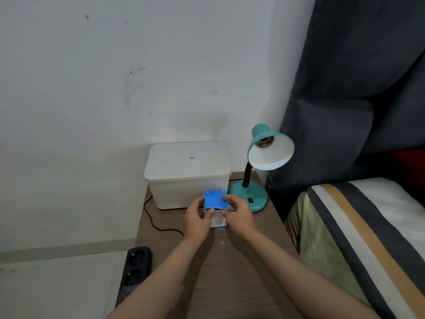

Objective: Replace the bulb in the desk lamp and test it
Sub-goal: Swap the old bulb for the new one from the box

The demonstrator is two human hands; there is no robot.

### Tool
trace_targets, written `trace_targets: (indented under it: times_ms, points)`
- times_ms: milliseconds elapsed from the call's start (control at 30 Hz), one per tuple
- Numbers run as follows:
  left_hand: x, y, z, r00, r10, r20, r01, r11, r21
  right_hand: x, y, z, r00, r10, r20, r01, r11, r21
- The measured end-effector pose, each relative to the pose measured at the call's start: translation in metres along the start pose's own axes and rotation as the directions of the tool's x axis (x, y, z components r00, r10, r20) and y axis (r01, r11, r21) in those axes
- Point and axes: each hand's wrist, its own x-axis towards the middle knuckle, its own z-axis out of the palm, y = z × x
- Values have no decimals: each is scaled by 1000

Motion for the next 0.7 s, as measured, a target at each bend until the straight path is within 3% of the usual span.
trace_targets:
  times_ms: [167,433,700]
  points:
    - [-1,-2,-2,1000,3,19,-3,1000,-6,-3,-3,0,996,91,20,-93,984,151]
    - [-3,-1,-6,999,-36,25,36,999,5,-3,-8,0,996,52,74,-69,967,244]
    - [-7,4,-20,987,0,159,-4,1000,24,2,-12,-10,978,-3,211,-11,998,66]
